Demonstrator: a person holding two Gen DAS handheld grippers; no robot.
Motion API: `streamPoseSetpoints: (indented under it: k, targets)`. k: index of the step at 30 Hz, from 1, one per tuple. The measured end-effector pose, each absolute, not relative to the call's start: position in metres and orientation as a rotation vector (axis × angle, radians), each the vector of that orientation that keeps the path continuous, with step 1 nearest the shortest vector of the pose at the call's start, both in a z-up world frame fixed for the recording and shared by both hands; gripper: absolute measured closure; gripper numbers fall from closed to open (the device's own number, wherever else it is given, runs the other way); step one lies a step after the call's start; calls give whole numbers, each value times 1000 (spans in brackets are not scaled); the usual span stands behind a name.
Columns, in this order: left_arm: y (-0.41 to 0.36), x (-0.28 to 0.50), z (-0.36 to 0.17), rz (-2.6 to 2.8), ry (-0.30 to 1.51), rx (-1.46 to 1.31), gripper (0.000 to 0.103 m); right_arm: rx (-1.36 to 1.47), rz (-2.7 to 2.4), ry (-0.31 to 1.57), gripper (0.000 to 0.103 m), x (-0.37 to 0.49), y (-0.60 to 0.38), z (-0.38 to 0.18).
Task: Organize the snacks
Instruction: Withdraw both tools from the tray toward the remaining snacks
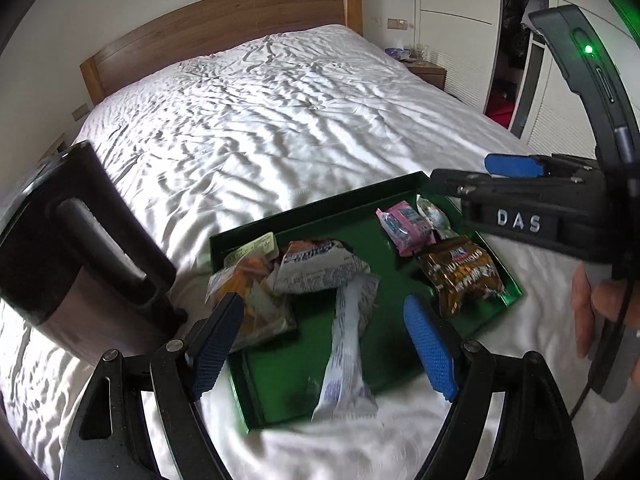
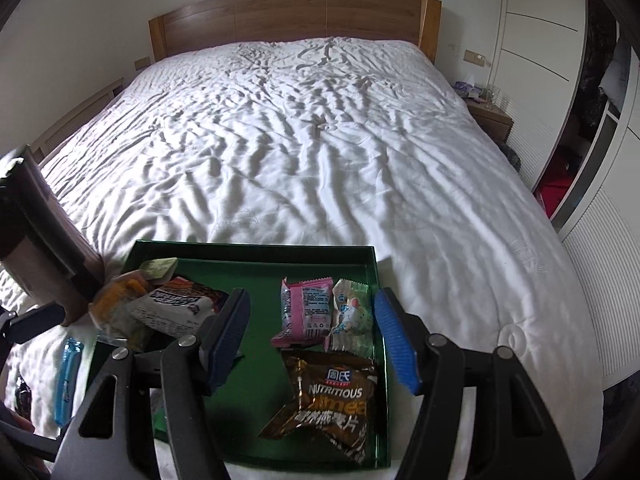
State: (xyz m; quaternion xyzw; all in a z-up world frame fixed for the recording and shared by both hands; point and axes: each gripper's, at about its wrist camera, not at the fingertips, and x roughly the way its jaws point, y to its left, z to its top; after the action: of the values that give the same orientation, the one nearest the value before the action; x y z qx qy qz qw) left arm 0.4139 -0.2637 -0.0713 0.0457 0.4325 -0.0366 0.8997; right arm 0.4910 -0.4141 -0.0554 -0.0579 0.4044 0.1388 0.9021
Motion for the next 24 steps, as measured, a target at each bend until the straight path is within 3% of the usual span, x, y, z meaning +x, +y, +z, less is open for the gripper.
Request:
streamPoseSetpoints:
  k: [10, 13, 18, 24]
  targets:
    - [-88, 281, 21, 138, 758, -5, 25, -114, 273, 660, 36, 363, -410, 49]
    - [-32, 243, 32, 236, 736, -44, 23, -96, 293, 640, 22, 328, -397, 63]
    - [24, 198, 7, 317, 789, -96, 23, -88, 345, 663, 21, 281, -361, 54]
    - [35, 164, -42, 283, 883, -193, 23, -63, 400, 744, 21, 250, -316, 15]
